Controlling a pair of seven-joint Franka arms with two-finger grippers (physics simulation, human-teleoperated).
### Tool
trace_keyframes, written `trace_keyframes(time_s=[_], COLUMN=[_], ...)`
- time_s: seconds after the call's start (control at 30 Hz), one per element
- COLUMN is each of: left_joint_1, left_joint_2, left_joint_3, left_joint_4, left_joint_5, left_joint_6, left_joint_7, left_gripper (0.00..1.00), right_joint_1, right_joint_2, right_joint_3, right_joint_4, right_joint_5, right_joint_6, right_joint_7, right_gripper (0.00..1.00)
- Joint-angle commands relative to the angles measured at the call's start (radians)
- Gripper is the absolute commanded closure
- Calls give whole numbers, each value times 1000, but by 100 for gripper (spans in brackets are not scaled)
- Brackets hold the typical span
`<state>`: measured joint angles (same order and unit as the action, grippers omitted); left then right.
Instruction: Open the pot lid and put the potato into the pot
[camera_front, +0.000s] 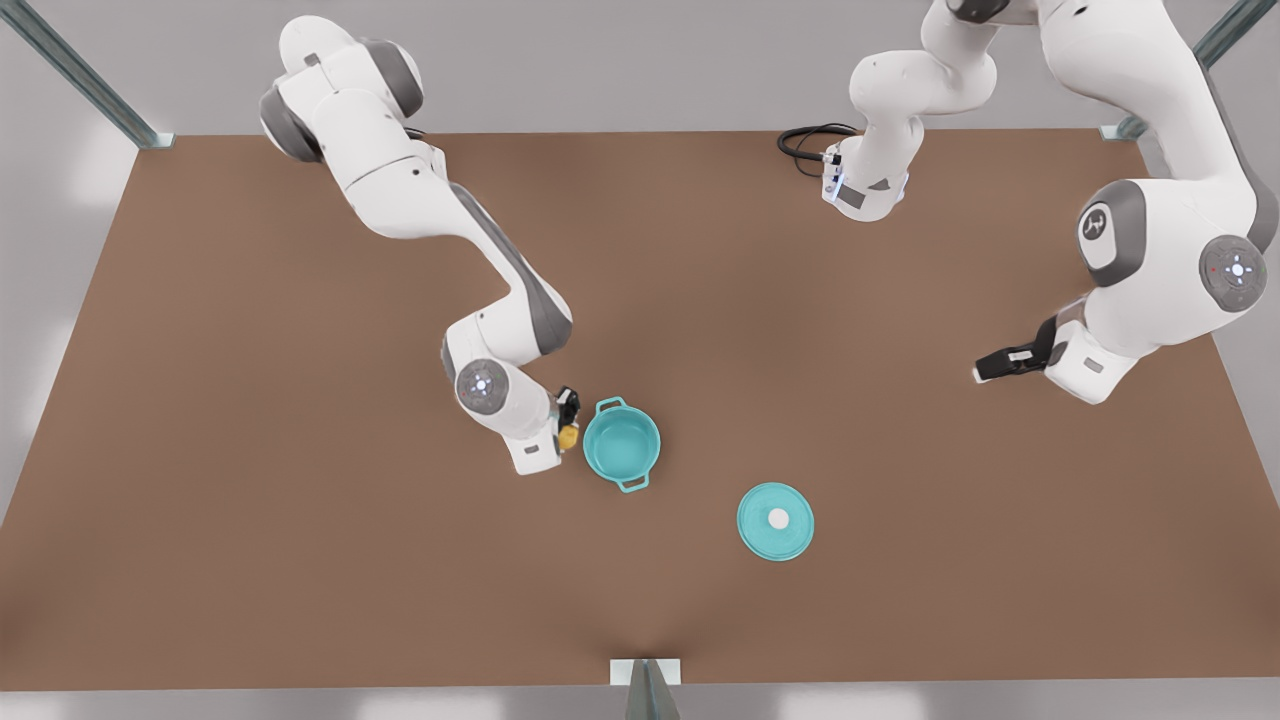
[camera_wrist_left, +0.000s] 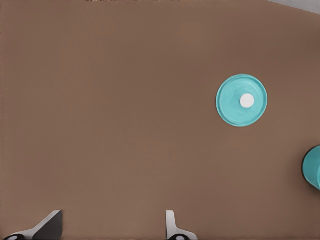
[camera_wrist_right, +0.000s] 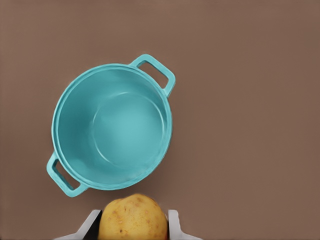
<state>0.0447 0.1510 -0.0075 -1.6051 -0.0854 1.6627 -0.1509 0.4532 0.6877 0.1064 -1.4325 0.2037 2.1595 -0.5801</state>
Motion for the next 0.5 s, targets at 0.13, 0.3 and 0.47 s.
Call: trace_keyframes(time_s=[0.13, 0.3, 0.47], left_joint_1=[6, 6, 6], left_joint_2=[-1, -5, -5], left_joint_3=[-5, -5, -5], left_joint_4=[-3, -10, -10], left_joint_5=[-5, -2, -2], left_joint_6=[25, 19, 19], left_joint_7=[214, 214, 214], left_gripper=[0, 0, 0], right_joint_1=[19, 47, 61], right_joint_2=[104, 199, 225], right_joint_3=[47, 75, 75], right_joint_4=[190, 199, 199], right_joint_5=[71, 71, 71], right_joint_6=[5, 135, 172], right_joint_7=[322, 347, 367], right_gripper=[49, 49, 46])
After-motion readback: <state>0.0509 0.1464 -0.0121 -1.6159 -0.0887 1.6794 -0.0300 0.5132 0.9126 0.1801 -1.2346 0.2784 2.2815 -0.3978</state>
